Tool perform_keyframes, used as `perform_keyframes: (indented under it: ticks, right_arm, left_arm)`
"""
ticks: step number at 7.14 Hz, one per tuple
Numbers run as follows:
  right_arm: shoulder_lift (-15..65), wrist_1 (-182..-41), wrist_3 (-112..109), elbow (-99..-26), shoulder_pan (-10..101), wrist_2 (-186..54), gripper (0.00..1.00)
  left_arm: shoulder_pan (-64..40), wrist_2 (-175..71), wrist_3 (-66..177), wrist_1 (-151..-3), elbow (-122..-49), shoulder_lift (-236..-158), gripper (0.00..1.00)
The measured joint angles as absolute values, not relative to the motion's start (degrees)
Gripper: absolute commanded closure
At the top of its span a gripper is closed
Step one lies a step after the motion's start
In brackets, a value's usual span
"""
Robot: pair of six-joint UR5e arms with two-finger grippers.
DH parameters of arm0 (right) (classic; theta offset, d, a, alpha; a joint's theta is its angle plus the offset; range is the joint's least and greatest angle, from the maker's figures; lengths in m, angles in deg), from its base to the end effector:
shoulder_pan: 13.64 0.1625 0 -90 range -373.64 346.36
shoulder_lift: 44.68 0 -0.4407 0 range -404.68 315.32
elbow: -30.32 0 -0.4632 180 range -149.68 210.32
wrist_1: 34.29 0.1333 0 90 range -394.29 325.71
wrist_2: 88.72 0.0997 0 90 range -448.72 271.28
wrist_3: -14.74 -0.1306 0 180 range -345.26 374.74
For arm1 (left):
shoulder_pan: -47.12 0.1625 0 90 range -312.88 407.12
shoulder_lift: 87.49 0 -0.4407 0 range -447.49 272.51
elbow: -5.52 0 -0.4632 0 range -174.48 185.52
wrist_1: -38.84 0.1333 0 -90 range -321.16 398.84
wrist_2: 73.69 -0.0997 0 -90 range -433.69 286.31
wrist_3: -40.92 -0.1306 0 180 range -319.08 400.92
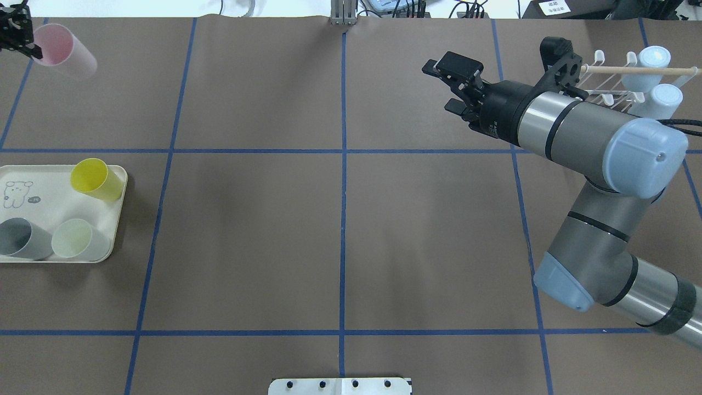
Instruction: Transfer IKEA cup to right arm and place on rack
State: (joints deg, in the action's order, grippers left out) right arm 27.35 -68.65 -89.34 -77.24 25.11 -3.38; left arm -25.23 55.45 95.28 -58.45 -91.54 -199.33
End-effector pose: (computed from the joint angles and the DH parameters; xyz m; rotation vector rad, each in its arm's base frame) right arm -0.4099 -0.5135 0.2102 0.4156 -1.5935 0.7772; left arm 0.1667 -0.6917 0.3706 0.1032 0.8944 -0.3816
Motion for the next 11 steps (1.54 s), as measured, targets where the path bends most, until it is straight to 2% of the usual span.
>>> perform_keyframes:
  ticks: [3, 7, 8, 11]
  right_arm:
    - [27.3, -68.7, -90.0, -77.4, 25.1, -3.4, 0.00]
    - [27.3, -64.5, -98.6, -77.7, 25.1, -3.4, 0.00]
    - [26.9, -62.6, -101.2, -77.6, 25.1, -3.4, 0.00]
    - [22.1, -60.1, -104.7, -75.6, 23.6, -3.7, 0.00]
  left_arm:
    - [-15.4, 51.7, 125.0, -82.9, -90.3, -200.4, 1.00]
    - [3.7, 29.0, 156.6, -110.0, -89.9, -204.4, 1.00]
    - [5.5, 26.0, 162.5, -115.7, -88.9, -205.8, 1.00]
    - [7.2, 18.7, 176.8, -137.7, -80.2, -207.2, 1.00]
